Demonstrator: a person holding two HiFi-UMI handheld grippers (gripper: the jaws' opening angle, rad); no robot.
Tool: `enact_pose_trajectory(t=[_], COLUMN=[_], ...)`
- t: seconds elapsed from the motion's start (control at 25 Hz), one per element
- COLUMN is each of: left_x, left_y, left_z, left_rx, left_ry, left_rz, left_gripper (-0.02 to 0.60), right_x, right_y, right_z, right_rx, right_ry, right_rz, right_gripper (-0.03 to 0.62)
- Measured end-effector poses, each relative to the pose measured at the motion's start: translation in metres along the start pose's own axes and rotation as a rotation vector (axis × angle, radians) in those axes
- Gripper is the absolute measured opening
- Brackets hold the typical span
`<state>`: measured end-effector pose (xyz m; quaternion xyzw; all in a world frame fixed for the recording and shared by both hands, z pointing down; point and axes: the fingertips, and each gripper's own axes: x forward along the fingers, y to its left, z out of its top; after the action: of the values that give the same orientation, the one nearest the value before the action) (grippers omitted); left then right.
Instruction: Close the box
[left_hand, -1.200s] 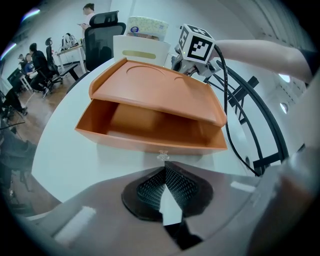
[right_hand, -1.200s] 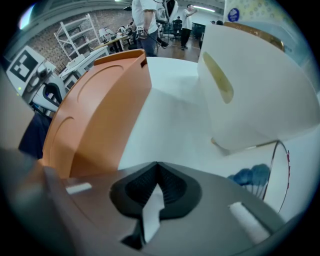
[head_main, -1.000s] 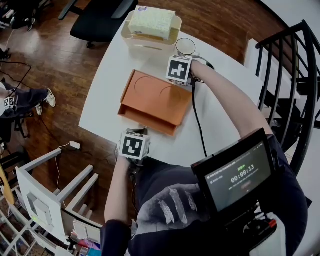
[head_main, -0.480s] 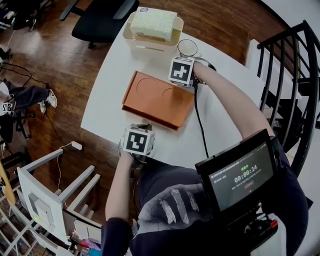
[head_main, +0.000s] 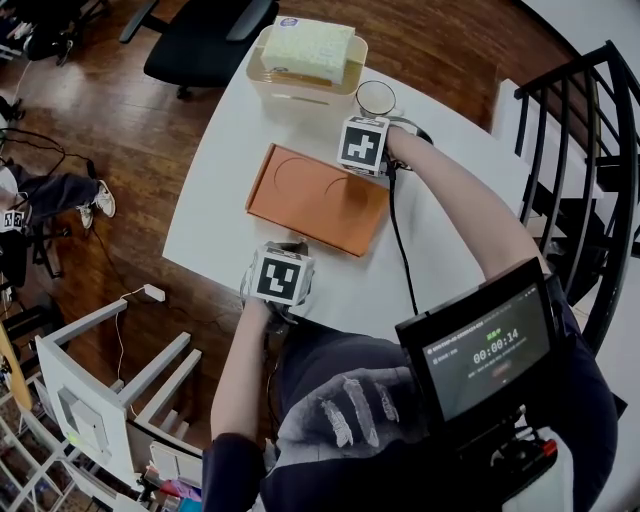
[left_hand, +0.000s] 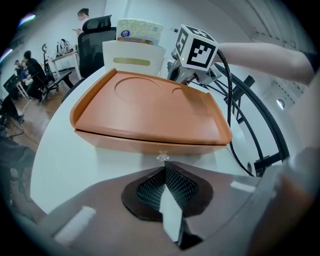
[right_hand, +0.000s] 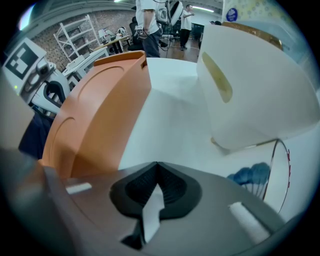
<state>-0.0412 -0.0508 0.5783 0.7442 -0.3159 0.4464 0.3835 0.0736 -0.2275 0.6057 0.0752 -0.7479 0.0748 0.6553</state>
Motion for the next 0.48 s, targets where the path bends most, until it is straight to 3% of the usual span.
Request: enact_pose_trajectory(t=[0.48], left_x=[-0.0006], left_y=[0.0056], left_z=[0.0054], left_rx=[0.006], left_ry=[0.009], left_rz=[0.019], left_gripper=[0.014], right_x=[-0.0011], right_y=[0.0002], right_z=[-0.0010], right_rx=[-0.029], right_ry=[0.031], right_rz=[0.000], right_gripper=[0.005])
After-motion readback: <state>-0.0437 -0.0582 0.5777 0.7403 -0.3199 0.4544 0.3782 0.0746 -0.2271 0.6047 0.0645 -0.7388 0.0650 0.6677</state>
